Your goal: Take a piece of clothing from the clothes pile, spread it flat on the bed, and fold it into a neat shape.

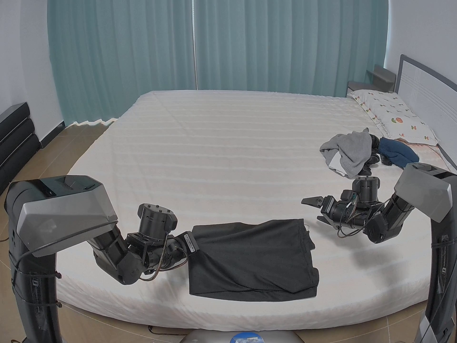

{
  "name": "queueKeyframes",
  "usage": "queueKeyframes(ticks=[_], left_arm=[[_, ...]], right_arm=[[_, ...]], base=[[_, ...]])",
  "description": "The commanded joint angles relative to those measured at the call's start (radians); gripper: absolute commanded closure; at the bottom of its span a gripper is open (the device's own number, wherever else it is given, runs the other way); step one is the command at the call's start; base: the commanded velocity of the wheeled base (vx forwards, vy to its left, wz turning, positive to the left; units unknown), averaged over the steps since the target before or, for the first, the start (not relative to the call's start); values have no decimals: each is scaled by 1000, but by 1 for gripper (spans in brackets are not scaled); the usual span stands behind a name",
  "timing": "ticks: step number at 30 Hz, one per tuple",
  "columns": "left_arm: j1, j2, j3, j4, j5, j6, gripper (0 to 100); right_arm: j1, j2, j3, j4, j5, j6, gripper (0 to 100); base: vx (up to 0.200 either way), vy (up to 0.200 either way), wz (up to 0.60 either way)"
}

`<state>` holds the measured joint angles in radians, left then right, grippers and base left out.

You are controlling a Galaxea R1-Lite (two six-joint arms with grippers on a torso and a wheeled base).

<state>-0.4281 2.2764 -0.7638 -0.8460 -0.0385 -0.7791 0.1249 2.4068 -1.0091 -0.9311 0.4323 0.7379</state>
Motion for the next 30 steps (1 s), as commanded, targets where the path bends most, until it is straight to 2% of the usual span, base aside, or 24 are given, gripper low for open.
queueKeyframes(ticks=[1,30], left_arm=[[0,0,0,-1,0,0,100],[3,0,-2,16,0,1,100]], right_arm=[[4,-2,3,0,0,0,0],[5,-8,6,0,-1,-2,0]], base=[[0,200,0],[0,200,0]])
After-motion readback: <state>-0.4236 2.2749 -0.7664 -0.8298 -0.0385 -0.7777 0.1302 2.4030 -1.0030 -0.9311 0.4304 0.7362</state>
